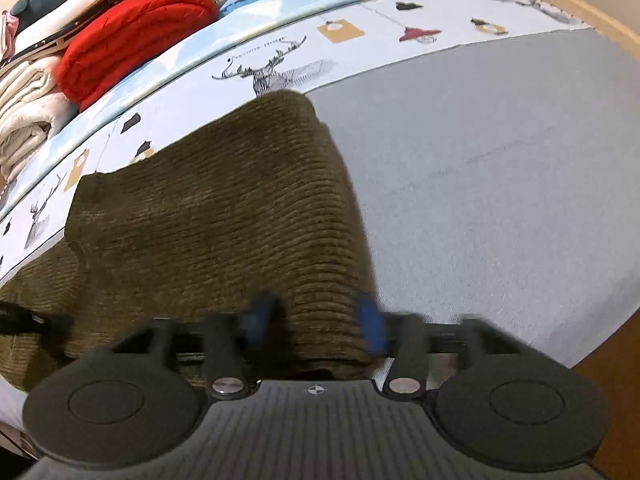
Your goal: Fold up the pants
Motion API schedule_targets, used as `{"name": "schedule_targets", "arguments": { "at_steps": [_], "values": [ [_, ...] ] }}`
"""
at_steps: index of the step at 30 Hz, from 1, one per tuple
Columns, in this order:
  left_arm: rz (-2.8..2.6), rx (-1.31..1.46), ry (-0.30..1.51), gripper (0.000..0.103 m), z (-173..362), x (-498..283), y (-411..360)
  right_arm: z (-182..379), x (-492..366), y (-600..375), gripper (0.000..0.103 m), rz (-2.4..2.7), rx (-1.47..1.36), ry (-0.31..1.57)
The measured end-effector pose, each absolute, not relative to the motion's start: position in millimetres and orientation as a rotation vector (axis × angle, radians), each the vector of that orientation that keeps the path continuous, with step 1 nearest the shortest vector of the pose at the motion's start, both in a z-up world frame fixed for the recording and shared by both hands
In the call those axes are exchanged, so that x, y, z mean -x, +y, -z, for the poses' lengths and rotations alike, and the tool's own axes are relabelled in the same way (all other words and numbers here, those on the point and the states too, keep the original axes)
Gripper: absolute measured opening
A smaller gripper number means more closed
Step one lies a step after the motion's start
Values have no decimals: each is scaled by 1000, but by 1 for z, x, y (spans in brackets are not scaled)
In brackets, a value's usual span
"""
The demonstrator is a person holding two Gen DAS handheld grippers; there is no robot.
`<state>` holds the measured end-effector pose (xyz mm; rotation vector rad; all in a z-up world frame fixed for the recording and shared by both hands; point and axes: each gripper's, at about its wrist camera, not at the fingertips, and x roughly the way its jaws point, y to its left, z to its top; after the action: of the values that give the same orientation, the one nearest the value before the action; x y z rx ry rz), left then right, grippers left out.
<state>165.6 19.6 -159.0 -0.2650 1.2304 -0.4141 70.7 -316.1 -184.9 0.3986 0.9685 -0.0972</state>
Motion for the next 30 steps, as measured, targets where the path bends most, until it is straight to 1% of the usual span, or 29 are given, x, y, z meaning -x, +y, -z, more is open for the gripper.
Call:
{"name": "schedule_targets", "arguments": {
  "at_steps": [2, 3, 4, 5, 6, 7, 8, 9, 10, 11, 12, 13, 15, 16, 17, 18, 19, 23, 24, 26, 27, 28, 30],
  "values": [
    [448, 317, 1198, 15, 149, -154, 27, 178, -68, -330, 13, 123, -466, 922],
    [443, 306, 1221, 17, 155, -151, 25, 174, -67, -336, 8, 142, -474, 904],
    [419, 254, 1271, 19, 167, -149, 20, 173, -67, -340, 0, 169, -463, 904],
    [373, 158, 1336, 21, 184, -148, 13, 176, -68, -344, 0, 222, -440, 925],
    [347, 89, 1380, 25, 197, -149, 8, 181, -68, -348, 0, 271, -434, 956],
    [336, 79, 1367, 33, 199, -149, 9, 187, -68, -354, 0, 298, -461, 993],
    [322, 82, 1332, 32, 192, -150, 11, 189, -65, -357, 0, 309, -496, 1008],
    [306, 66, 1266, 31, 180, -149, 12, 186, -61, -355, 0, 308, -497, 986],
    [302, 36, 1201, 31, 169, -146, 12, 177, -58, -349, 3, 283, -461, 941],
    [319, 6, 1130, 31, 156, -142, 10, 167, -56, -339, 4, 241, -405, 891],
    [355, 3, 1090, 31, 149, -137, 7, 158, -55, -327, 4, 183, -349, 842],
    [396, 9, 1087, 31, 149, -136, 3, 153, -55, -317, 4, 125, -304, 814],
    [462, -7, 1157, 31, 165, -133, -8, 155, -57, -299, 12, 12, -247, 826],
    [486, -44, 1228, 31, 179, -132, -12, 163, -60, -293, 18, -13, -228, 879],
    [499, -114, 1300, 31, 197, -129, -19, 176, -64, -289, 20, -12, -207, 970],
    [510, -184, 1282, 31, 201, -126, -26, 189, -66, -288, 19, -5, -187, 1039],
    [510, -205, 1265, 31, 196, -128, -27, 190, -66, -287, 19, 1, -189, 1043],
    [452, -104, 1141, 31, 167, -133, -12, 165, -62, -284, 18, 11, -178, 918],
    [438, -77, 1129, 31, 164, -135, -11, 167, -62, -281, 18, 3, -151, 927],
    [385, -77, 1180, 31, 180, -146, -18, 190, -69, -279, 19, -4, -83, 1060],
    [355, -111, 1258, 31, 196, -149, -19, 192, -68, -277, 18, -3, -63, 1053],
    [343, -134, 1320, 36, 209, -155, -22, 187, -70, -275, 18, 4, -56, 1052],
    [347, -108, 1308, 34, 205, -153, -16, 175, -70, -275, 19, 18, -86, 1019]
  ]
}}
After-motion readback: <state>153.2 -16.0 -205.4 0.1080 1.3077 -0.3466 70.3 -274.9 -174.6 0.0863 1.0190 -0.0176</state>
